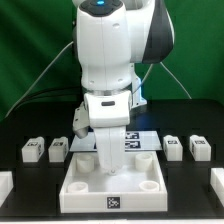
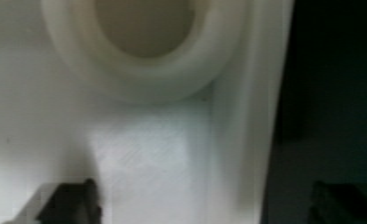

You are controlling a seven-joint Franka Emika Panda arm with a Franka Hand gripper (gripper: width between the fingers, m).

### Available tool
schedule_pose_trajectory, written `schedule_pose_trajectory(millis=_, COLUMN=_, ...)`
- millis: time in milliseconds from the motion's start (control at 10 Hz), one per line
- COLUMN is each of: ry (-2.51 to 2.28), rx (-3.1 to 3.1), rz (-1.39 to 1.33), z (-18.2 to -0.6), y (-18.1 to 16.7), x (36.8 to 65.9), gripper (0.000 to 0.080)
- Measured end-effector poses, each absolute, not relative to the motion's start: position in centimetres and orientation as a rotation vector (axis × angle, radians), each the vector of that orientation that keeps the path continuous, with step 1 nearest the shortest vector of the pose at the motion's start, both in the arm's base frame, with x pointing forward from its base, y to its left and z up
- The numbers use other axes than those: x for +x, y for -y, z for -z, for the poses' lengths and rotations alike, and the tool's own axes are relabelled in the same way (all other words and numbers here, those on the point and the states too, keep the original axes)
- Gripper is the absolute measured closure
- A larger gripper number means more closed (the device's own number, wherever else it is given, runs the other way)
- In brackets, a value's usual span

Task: Assemble one leg

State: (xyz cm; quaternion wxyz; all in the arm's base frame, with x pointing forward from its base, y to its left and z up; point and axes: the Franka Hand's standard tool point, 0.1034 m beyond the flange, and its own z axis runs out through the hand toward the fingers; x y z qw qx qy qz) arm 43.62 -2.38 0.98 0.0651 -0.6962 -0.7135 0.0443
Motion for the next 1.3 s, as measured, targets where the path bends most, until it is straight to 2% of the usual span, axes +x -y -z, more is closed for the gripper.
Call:
schedule_pose_trajectory(millis=100, ry=2.153, rx=-2.101, rz=-0.134, z=-0.98, y=2.39, x=43.61, gripper=0.0426)
schedule_pose_trajectory(millis=200, ry=2.153, rx=-2.101, rz=-0.134, z=-0.98, y=2.39, x=43.61, gripper=0.0426)
schedule_pose_trajectory(millis=300, ry=2.153, rx=-2.101, rz=-0.134, z=-0.97, y=2.39, x=43.6, gripper=0.0632)
schedule_pose_trajectory(millis=400, ry=2.152, rx=-2.103, rz=-0.133, z=-0.99, y=2.41, x=43.63, gripper=0.0632)
schedule_pose_trajectory(millis=500, ry=2.158, rx=-2.109, rz=-0.123, z=-1.1, y=2.44, x=43.88, gripper=0.0728)
schedule_pose_trajectory(millis=1300, ry=2.162, rx=-2.113, rz=-0.116, z=-1.14, y=2.44, x=44.04, gripper=0.0728)
